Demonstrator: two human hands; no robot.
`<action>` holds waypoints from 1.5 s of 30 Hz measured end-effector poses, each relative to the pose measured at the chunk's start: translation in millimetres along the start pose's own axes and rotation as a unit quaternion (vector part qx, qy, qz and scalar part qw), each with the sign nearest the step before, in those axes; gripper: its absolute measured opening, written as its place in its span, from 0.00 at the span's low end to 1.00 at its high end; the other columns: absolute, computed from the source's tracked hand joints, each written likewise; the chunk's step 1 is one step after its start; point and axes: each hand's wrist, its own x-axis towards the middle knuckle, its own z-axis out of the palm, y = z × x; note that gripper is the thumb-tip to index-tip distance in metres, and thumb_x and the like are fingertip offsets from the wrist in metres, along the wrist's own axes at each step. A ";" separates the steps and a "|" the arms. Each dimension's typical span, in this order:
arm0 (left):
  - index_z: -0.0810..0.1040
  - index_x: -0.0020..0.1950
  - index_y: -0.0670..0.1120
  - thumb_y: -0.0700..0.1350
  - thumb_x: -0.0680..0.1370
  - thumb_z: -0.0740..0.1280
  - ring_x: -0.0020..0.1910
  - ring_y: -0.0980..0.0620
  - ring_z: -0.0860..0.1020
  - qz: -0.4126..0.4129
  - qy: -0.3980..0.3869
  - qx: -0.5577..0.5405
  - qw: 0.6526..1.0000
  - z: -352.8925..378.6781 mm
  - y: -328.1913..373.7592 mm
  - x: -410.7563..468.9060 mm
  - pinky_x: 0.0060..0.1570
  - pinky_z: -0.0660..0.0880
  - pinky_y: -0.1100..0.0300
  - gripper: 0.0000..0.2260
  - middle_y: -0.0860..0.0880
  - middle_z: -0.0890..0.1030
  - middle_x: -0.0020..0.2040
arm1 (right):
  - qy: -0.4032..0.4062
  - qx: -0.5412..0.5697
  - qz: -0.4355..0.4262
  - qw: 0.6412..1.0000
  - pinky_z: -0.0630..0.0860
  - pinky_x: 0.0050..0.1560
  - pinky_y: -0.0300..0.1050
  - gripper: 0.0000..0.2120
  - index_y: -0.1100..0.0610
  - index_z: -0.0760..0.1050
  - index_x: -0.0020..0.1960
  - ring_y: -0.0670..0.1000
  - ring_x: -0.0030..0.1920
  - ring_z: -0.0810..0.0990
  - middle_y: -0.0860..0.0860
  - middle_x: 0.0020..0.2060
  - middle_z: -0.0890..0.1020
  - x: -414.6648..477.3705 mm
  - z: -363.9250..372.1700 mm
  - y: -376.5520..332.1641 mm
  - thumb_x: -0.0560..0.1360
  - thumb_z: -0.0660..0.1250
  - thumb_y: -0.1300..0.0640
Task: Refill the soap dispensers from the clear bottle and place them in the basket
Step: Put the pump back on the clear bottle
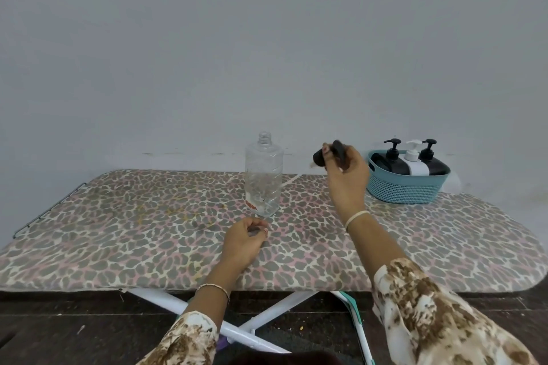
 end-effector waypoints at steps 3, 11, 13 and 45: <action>0.79 0.58 0.48 0.41 0.76 0.70 0.58 0.57 0.77 -0.005 0.003 -0.024 1.000 0.4 3.1 0.7 0.53 0.74 0.65 0.11 0.54 0.80 0.56 | 0.024 0.022 -0.021 0.999 0.81 0.51 0.47 0.05 0.46 0.72 0.44 0.45 0.46 0.81 0.45 0.42 0.81 25.0 2.4 -18.3 0.77 0.66 0.47; 0.74 0.65 0.49 0.44 0.72 0.75 0.58 0.56 0.74 0.082 0.161 -0.041 0.983 -21.0 34.9 22.4 0.55 0.70 0.64 0.23 0.53 0.77 0.60 | 0.059 0.135 -0.065 0.987 0.82 0.46 0.53 0.04 0.47 0.71 0.46 0.49 0.50 0.84 0.52 0.47 0.84 84.3 10.9 -90.8 0.79 0.63 0.51; 0.69 0.70 0.51 0.48 0.70 0.77 0.64 0.53 0.72 0.096 0.149 -0.019 0.984 -26.5 48.1 35.5 0.61 0.70 0.59 0.31 0.51 0.73 0.66 | 0.058 0.142 -0.075 0.985 0.82 0.44 0.50 0.04 0.48 0.71 0.46 0.50 0.49 0.84 0.54 0.46 0.84 94.5 17.6 -105.8 0.80 0.63 0.52; 0.59 0.74 0.56 0.59 0.65 0.78 0.66 0.51 0.71 0.145 0.066 0.024 0.987 -26.5 79.2 87.7 0.60 0.72 0.54 0.43 0.50 0.72 0.68 | -0.079 -0.024 -0.132 0.988 0.80 0.48 0.55 0.07 0.48 0.74 0.47 0.49 0.42 0.84 0.46 0.39 0.83 116.2 87.9 -94.0 0.77 0.63 0.45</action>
